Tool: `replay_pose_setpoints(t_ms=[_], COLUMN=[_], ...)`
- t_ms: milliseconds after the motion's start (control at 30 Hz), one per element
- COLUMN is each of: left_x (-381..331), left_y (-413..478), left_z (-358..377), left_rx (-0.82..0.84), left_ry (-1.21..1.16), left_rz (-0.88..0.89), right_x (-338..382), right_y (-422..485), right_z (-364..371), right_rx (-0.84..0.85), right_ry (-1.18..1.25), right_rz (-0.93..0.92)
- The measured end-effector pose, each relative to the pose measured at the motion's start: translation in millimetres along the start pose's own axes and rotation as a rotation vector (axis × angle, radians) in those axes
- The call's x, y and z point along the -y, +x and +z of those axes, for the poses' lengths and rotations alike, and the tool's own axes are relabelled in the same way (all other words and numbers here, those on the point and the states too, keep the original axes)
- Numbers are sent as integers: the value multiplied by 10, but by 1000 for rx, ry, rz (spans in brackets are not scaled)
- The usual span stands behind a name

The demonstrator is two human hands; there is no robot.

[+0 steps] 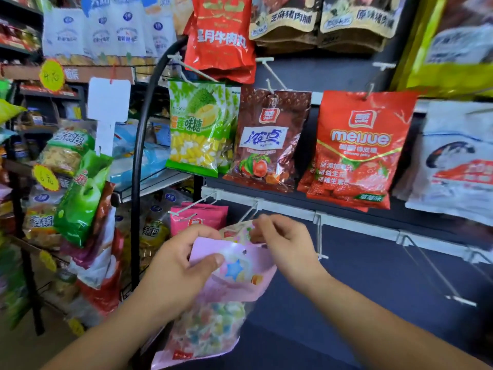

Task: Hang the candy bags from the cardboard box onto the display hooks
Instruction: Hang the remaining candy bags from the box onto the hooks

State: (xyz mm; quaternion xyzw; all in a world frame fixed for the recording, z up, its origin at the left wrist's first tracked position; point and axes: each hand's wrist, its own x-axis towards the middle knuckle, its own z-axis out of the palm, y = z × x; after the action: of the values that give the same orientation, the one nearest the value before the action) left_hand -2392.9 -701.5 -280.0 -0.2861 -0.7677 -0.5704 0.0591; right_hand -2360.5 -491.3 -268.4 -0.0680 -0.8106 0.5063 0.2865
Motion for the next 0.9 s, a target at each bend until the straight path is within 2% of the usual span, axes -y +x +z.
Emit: replay_pose_setpoints(t_ms=[100, 167, 233, 367, 633, 833, 900], left_x=[-317, -543, -753, -1095, -1443, -1604, -1700], left_y=[-7, -14, -24, -83, -229, -232, -182], left_z=[155, 332, 525, 924, 1507, 1726, 1742], left_rx=[47, 90, 123, 162, 289, 292, 294], left_ry=[-10, -18, -33, -49, -141, -208, -258], left_rz=[74, 125, 152, 184, 176, 219, 217], right_x=[306, 417, 502, 560, 523, 463, 507], right_y=[-341, -416, -491, -738, -1018, -1118, -1104], right_z=[-422, -746, -1079, -1661, -2409, -2761, -2890], right_rx=[244, 289, 261, 179, 37, -56, -138], right_ry=[-77, -197, -258, -234, -309, -165, -117], right_rz=[-5, 6, 10, 38, 113, 160, 162])
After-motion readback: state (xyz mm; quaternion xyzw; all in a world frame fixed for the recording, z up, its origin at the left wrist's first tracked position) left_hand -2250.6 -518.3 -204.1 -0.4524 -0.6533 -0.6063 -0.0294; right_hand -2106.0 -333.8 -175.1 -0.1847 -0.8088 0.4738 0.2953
